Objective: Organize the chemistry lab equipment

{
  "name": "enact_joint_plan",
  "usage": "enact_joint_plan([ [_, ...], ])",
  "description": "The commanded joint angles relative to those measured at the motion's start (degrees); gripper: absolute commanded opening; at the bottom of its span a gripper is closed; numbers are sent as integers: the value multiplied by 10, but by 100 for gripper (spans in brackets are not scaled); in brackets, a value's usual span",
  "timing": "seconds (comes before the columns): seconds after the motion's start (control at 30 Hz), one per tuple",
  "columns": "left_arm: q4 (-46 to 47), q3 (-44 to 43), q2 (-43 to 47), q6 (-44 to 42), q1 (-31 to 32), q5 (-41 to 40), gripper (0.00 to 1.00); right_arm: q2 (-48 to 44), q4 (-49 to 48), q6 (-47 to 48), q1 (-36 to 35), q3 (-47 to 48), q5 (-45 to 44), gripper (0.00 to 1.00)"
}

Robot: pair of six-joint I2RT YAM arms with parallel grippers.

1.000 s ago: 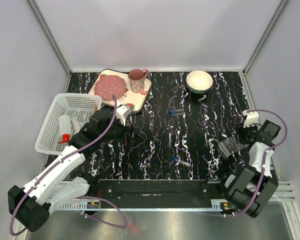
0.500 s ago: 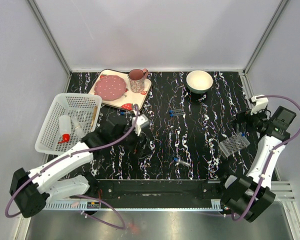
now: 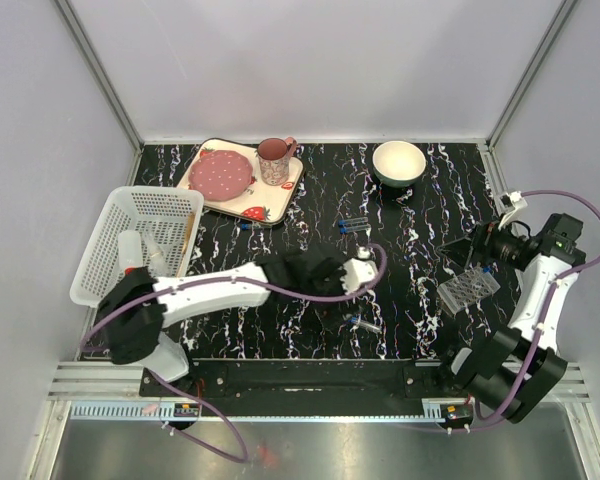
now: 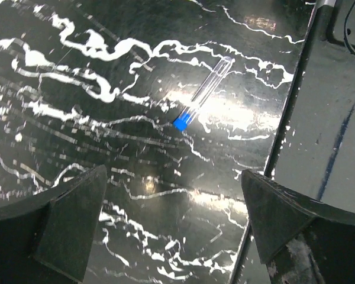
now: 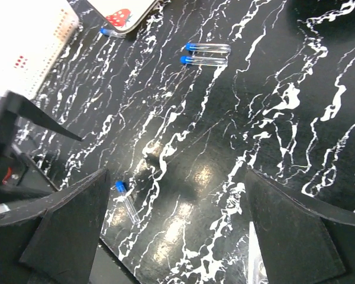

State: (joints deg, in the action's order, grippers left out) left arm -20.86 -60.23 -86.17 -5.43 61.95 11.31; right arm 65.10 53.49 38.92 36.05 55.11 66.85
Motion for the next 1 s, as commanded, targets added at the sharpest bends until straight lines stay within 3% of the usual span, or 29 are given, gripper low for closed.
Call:
enact_joint_plan([
  [0.0, -3, -66, -72, -77, 40, -40, 98, 23, 9, -16, 1, 15, 55, 100],
  [0.3, 9, -125, -181, -150, 72, -52, 88, 27, -31, -50, 1, -4, 60, 100],
  [0.67, 16, -169, -255, -137, 102, -72, 68, 23, -50, -63, 1, -11, 56, 100],
  [0.8, 15, -172, -272, -128, 108, -95, 56, 19, -51, -64, 1, -12, 56, 100],
  [0.97, 14, -169, -281, -112, 108, -140, 33, 14, -52, -65, 1, -15, 53, 100],
])
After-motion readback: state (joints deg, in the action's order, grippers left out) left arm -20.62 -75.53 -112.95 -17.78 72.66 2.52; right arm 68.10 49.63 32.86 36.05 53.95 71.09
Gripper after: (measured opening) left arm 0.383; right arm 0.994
